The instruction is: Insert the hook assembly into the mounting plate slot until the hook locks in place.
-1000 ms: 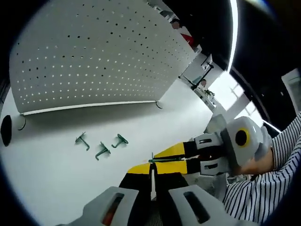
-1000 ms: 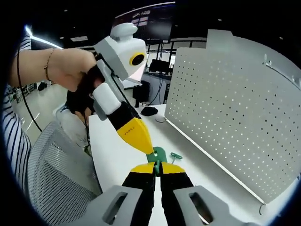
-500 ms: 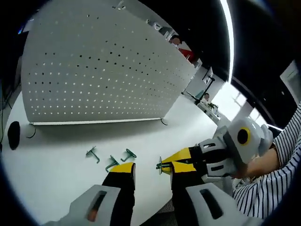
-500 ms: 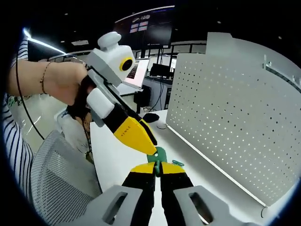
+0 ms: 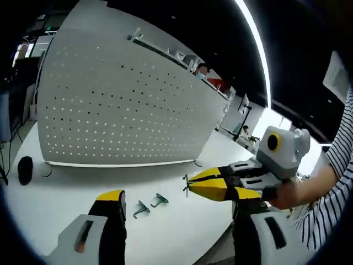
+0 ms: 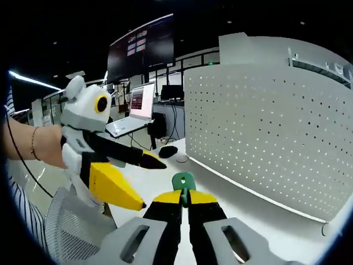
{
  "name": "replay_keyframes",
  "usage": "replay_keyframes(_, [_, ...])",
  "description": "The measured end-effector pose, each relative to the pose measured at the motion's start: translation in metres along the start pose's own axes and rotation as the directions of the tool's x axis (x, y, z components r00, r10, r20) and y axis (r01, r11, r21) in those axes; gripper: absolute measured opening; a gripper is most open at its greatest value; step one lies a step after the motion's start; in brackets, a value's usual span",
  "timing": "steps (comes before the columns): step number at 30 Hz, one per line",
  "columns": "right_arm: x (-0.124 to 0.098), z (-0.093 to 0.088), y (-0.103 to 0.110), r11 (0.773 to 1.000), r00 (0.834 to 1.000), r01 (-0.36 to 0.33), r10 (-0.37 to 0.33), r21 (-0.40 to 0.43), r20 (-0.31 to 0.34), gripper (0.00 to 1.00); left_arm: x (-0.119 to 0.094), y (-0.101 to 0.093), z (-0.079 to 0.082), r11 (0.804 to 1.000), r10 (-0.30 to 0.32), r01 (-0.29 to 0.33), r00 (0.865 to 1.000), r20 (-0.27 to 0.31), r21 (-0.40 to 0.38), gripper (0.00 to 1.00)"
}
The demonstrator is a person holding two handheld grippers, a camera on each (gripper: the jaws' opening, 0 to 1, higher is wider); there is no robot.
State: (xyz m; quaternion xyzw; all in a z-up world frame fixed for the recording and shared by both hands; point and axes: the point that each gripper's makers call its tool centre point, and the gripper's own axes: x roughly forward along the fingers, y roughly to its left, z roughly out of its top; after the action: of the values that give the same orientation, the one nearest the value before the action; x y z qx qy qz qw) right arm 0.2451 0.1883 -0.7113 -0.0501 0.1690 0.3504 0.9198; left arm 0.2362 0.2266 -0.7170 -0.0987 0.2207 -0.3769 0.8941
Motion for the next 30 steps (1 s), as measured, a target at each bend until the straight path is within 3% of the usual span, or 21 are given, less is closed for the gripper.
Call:
replay_keyframes(3, [0.001,0.006,-0.003,1.000,0.999,0.022,-0.023,0.019,0.025,0.00,-0.002,0.000,-0.001,1.000,0.015,-0.015,0.999,0.030,-0.005,0.90])
replay_keyframes(9, [0.005,0.017,-0.010,0.996,0.994,0.074,-0.077,0.052,0.073,0.00,-0.004,0.004,-0.005,0.999,0.048,-0.049,0.997,0.067,0.009,0.99])
replay_keyframes(12, [0.006,0.027,-0.012,0.994,0.989,0.098,-0.103,0.050,0.106,0.00,-0.005,0.004,-0.005,0.999,0.053,-0.053,0.994,0.101,-0.002,1.00])
replay_keyframes(17, [0.008,0.042,-0.022,0.987,0.975,0.154,-0.159,0.043,0.157,0.00,-0.004,0.004,-0.019,0.997,0.070,-0.072,0.993,0.097,0.015,1.00])
replay_keyframes(30, [0.010,0.077,-0.065,0.936,0.895,0.342,-0.352,0.085,0.273,0.00,-0.008,0.014,-0.041,0.983,0.154,-0.163,0.982,0.105,0.087,1.00])
